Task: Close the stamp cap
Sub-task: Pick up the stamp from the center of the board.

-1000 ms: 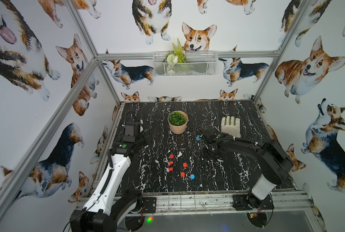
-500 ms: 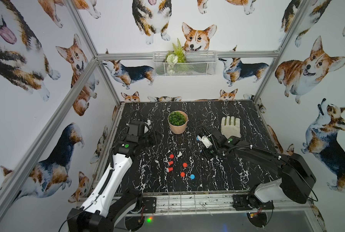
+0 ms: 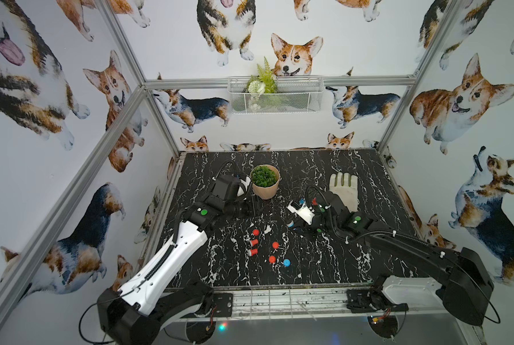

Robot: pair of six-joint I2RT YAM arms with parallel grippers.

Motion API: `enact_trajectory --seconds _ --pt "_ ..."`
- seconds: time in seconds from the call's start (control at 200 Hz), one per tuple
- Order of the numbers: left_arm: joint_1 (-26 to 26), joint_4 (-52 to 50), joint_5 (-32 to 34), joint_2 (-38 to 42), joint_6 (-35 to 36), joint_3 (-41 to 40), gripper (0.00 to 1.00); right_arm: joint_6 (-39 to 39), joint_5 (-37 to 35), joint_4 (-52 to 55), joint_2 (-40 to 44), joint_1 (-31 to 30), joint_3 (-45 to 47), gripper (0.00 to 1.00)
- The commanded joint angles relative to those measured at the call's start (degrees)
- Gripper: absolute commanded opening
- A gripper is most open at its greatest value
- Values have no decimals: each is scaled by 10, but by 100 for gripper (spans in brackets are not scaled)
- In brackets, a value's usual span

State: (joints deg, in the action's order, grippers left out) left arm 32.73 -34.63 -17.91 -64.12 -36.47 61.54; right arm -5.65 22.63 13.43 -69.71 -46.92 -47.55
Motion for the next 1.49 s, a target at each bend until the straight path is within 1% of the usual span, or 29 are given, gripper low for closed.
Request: enact_trajectory --seconds 0.0,0.165,0.356,0.702,0.972,1.073,1.148,1.258,1.373,1.418,1.489 --pt "26 3 -25 -7 -45 5 55 -70 18 -33 14 -5 4 8" --pt "77 13 -38 -24 -68 12 55 -98 23 -42 28 -9 8 7" --pt "109 12 -40 -43 -70 29 55 -120 27 -58 33 -24 6 7" --pt "120 3 -48 -55 -68 31 51 -136 0 -65 41 -48 -6 7" --pt "129 16 -79 -60 -68 33 44 -143 -14 -69 51 -49 -8 8" --pt "129 12 -81 -60 -64 37 42 -144 -16 -67 52 -50 -9 8" --pt "128 5 -83 -61 -59 41 37 -146 -13 -65 52 -50 -9 8" --pt "128 0 -84 -62 -56 46 36 -146 -17 -64 52 -50 -9 8" --pt "129 -3 -84 -64 -54 51 30 -147 -20 -63 52 -51 -9 8" --pt "128 -3 -84 -64 -54 52 30 -147 -22 -63 52 -51 -9 8" --pt "128 -5 -84 -63 -53 54 34 -148 -24 -66 60 -51 -8 8"
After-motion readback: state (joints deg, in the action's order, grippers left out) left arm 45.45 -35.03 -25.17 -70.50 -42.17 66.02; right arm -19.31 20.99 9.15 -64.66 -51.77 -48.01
